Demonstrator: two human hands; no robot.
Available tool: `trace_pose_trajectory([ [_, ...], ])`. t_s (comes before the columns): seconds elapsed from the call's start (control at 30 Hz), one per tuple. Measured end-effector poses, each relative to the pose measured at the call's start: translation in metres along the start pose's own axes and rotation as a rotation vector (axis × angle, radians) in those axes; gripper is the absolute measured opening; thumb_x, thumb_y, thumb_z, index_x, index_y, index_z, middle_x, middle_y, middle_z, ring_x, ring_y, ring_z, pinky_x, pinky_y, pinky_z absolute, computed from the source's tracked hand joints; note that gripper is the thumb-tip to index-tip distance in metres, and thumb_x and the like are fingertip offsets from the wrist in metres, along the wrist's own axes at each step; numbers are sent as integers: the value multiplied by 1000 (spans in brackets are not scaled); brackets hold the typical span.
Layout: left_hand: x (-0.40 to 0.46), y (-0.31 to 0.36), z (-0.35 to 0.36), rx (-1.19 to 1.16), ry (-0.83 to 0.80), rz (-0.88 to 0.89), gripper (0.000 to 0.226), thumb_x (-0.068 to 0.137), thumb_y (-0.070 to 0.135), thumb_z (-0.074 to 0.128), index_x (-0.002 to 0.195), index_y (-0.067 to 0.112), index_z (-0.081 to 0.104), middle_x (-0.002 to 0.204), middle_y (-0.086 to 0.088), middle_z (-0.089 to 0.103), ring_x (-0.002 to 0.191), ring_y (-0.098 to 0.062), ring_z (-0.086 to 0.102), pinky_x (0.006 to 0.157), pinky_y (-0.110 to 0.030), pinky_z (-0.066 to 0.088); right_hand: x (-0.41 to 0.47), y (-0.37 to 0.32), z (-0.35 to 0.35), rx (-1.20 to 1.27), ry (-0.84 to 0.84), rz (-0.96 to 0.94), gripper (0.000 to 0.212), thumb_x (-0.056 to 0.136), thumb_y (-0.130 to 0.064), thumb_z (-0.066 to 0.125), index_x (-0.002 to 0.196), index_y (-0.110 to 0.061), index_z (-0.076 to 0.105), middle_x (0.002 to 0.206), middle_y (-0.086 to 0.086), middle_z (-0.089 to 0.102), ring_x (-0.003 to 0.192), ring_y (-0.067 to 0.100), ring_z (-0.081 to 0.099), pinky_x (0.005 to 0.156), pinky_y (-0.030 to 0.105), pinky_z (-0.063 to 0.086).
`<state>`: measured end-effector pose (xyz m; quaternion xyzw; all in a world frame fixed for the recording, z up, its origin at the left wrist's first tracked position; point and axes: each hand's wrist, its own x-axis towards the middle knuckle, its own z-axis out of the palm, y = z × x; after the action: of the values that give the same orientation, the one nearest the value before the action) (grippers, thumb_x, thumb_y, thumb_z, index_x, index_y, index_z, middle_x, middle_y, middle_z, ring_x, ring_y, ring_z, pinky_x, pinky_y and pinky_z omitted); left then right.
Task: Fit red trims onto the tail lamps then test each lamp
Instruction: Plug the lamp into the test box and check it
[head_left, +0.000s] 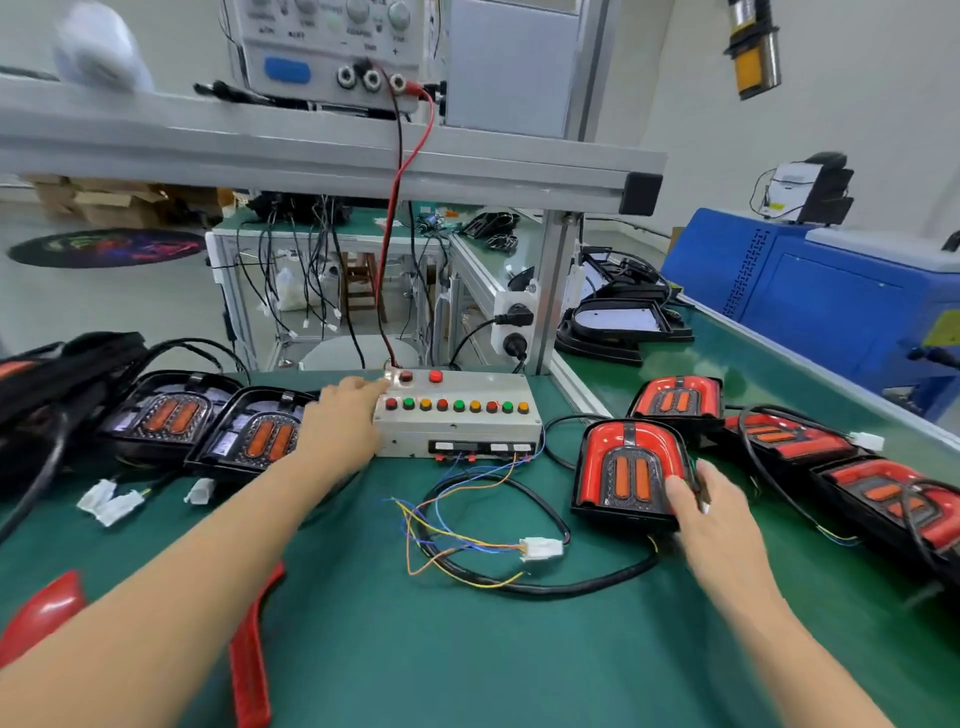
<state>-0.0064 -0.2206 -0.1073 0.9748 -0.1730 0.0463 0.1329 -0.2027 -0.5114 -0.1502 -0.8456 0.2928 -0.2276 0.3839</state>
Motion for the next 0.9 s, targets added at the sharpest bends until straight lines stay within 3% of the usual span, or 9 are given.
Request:
trace_pose_trajectory([
  [0.07,3,-5,12,84,-60,-4,71,86,4,46,150,25,24,149,-7,32,131,-31,35,103,-44,35,11,-2,1,277,-68,233,50,98,-34,53,140,-9,45,136,9,55,123,29,52,107,43,38],
  [0.17,7,-5,23,134,-57,5,69,87,5,46,149,23,23,148,-8,32,131,-30,35,105,-45,34,26,2,6,712,-183,425,35,96,-22,56,127,-4,57,117,14,69,107,28,65,104,44,44],
  [0.3,10,-2,24,215,-17,15,65,87,10,49,147,22,27,143,-8,37,128,-29,39,104,-45,32,31,1,10,878,-190,459,21,95,-20,58,109,-7,66,93,6,76,78,15,74,78,33,50],
  [0.4,10,-4,27,263,0,28,63,88,13,49,146,22,25,142,-7,38,127,-28,40,103,-44,32,27,1,16,1006,-183,500,30,98,-26,54,124,-10,57,98,6,76,83,15,73,74,32,51],
  [0.67,10,-2,36,349,73,19,61,91,14,46,147,23,23,142,-4,37,126,-25,40,103,-40,31,13,2,22,1111,-91,392,37,104,-33,39,132,-13,53,118,10,69,102,21,67,78,34,52],
  [0.9,11,2,38,357,126,2,57,90,15,46,144,26,30,139,-2,41,126,-25,38,105,-41,26,10,11,24,1047,-95,317,33,102,-37,41,121,-18,61,107,2,74,94,12,70,81,31,51],
])
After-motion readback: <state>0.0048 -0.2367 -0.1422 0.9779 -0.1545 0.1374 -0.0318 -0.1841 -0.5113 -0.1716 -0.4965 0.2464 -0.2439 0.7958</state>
